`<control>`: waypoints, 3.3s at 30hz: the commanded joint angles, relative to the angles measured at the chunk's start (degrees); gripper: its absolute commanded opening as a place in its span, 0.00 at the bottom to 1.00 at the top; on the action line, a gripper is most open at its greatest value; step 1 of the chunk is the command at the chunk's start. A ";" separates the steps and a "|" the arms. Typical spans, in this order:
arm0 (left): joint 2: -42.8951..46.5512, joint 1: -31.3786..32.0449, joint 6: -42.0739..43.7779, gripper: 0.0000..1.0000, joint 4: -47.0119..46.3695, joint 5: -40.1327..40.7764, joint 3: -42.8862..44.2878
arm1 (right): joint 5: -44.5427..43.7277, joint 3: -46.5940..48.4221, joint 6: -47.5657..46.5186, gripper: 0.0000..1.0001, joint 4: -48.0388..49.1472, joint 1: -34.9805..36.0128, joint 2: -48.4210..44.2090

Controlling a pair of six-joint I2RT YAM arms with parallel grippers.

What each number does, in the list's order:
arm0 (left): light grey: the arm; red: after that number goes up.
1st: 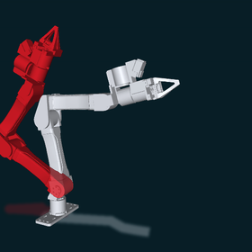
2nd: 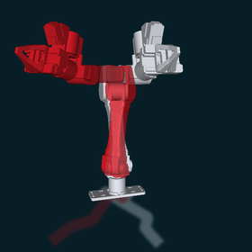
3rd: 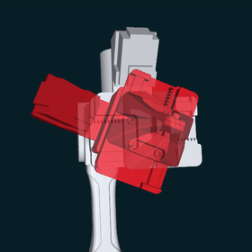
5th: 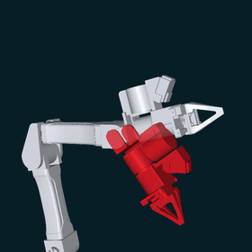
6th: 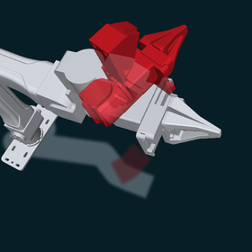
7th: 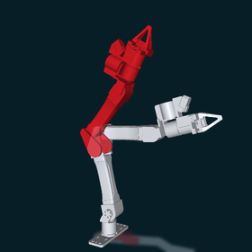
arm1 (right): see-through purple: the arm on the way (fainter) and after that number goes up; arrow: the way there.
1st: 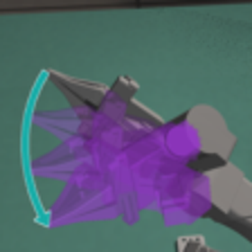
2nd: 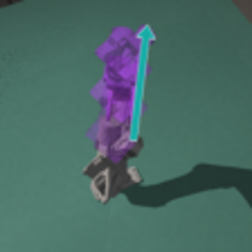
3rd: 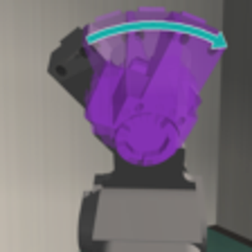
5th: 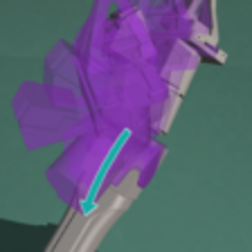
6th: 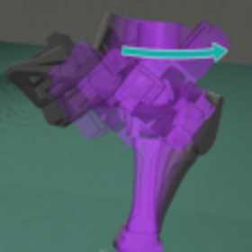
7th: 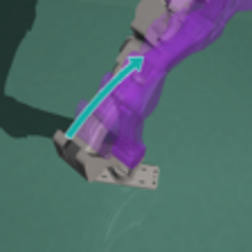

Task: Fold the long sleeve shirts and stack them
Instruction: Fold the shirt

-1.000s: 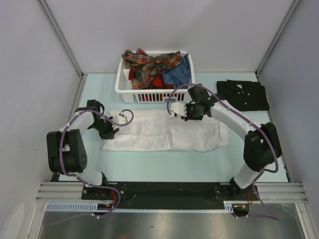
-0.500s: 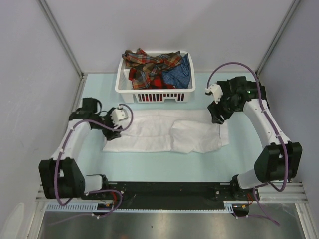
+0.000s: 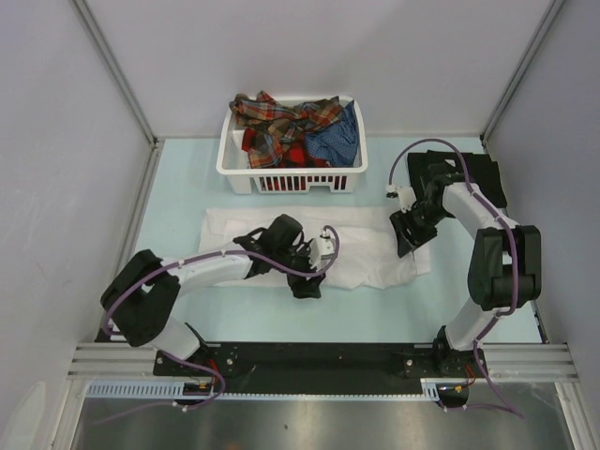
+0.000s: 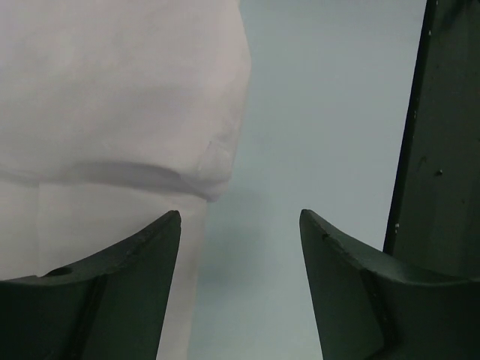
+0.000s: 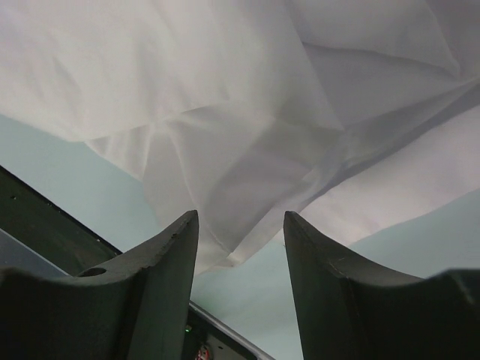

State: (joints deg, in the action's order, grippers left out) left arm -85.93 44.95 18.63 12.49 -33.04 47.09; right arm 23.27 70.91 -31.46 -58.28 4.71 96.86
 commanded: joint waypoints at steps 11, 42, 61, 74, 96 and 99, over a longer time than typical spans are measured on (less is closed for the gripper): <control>-4.95 4.36 -6.59 0.27 -8.01 -1.50 7.39 | -1.47 -1.31 0.97 0.32 0.19 -0.32 3.07; -8.56 -11.28 -23.65 0.64 -6.69 -7.92 21.12 | -4.54 -2.45 -0.09 0.00 1.77 -0.49 -0.26; -16.19 -2.94 -17.05 0.60 -3.72 5.08 15.56 | -2.61 -2.62 0.61 0.19 -1.48 -2.51 -3.44; -10.04 -3.82 0.08 0.00 7.90 8.95 29.28 | 4.40 -0.96 1.23 0.46 -6.49 -6.36 0.69; -13.29 -8.73 11.33 0.01 6.41 19.58 35.87 | 4.77 -0.87 -4.40 0.00 -10.63 -9.63 7.91; -14.44 -10.92 13.88 0.36 7.98 18.11 36.15 | 5.12 0.36 -3.78 0.00 -10.62 -9.54 8.17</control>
State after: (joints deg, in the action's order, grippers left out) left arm -98.96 36.62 27.62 20.36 -15.59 80.66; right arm 28.95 68.27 -35.97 -69.73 -4.75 105.45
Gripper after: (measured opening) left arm 0.136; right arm 0.011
